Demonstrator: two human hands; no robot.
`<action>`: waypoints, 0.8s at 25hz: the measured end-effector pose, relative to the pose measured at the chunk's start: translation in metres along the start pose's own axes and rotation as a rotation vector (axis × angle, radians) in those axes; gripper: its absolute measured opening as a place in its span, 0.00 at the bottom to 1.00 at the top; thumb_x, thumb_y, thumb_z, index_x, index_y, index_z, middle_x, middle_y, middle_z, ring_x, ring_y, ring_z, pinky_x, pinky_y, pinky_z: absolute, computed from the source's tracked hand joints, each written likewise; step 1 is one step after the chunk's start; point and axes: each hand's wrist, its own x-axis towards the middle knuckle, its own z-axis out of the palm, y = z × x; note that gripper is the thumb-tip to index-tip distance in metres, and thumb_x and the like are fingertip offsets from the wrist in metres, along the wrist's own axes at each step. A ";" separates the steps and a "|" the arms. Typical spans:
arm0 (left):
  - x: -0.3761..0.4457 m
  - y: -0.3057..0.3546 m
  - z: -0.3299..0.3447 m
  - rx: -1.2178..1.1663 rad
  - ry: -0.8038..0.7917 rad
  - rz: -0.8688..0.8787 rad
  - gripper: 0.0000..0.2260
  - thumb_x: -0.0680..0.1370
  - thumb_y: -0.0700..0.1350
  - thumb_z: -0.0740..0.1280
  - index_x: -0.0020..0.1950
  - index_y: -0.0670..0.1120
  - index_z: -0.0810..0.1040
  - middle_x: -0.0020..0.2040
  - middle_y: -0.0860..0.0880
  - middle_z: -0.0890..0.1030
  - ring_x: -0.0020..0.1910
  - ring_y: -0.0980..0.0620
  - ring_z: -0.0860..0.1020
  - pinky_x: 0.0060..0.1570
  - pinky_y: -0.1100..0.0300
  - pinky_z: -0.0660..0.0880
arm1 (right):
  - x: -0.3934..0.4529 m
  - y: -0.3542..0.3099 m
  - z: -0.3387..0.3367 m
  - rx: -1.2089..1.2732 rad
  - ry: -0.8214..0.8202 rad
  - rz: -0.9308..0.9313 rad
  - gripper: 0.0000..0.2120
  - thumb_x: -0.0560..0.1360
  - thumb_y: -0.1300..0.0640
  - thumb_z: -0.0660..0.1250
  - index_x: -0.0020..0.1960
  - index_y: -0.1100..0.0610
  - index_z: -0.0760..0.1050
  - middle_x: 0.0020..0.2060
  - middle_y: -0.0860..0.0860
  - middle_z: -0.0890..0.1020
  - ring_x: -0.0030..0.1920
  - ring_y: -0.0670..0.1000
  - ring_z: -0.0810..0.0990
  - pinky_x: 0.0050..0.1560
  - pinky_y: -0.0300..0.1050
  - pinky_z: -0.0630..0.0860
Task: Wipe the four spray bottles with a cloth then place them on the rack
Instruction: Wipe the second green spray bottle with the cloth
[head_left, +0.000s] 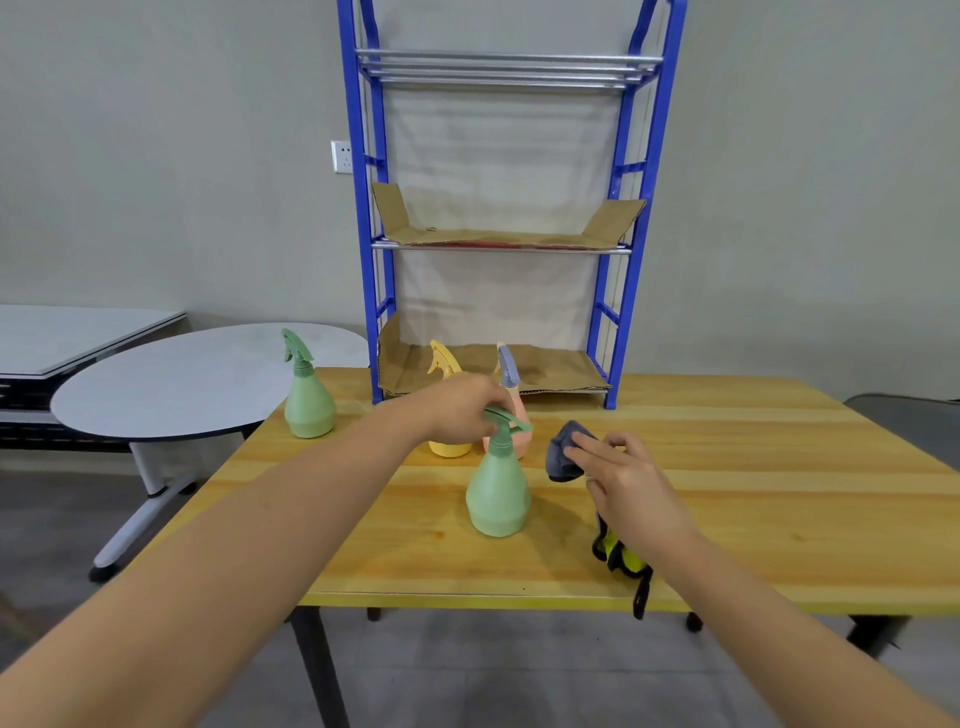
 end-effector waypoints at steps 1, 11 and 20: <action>0.001 -0.001 -0.002 0.069 0.012 0.025 0.14 0.81 0.44 0.69 0.66 0.52 0.81 0.60 0.48 0.77 0.60 0.47 0.71 0.62 0.50 0.71 | 0.000 0.001 0.000 0.008 0.004 0.018 0.25 0.60 0.75 0.76 0.55 0.58 0.83 0.55 0.49 0.83 0.47 0.57 0.76 0.45 0.48 0.81; -0.025 0.003 -0.001 -0.195 0.138 0.055 0.09 0.80 0.46 0.68 0.56 0.52 0.87 0.53 0.55 0.73 0.51 0.60 0.75 0.57 0.57 0.76 | -0.009 -0.017 0.001 0.028 -0.112 -0.090 0.25 0.64 0.72 0.76 0.58 0.57 0.82 0.58 0.47 0.82 0.49 0.56 0.76 0.47 0.44 0.80; -0.033 -0.020 0.001 -0.412 0.149 -0.043 0.09 0.78 0.46 0.74 0.58 0.51 0.84 0.49 0.55 0.84 0.47 0.59 0.83 0.45 0.66 0.77 | 0.009 -0.059 0.005 0.044 -0.107 -0.299 0.21 0.70 0.65 0.72 0.62 0.55 0.80 0.63 0.46 0.79 0.56 0.53 0.75 0.51 0.42 0.79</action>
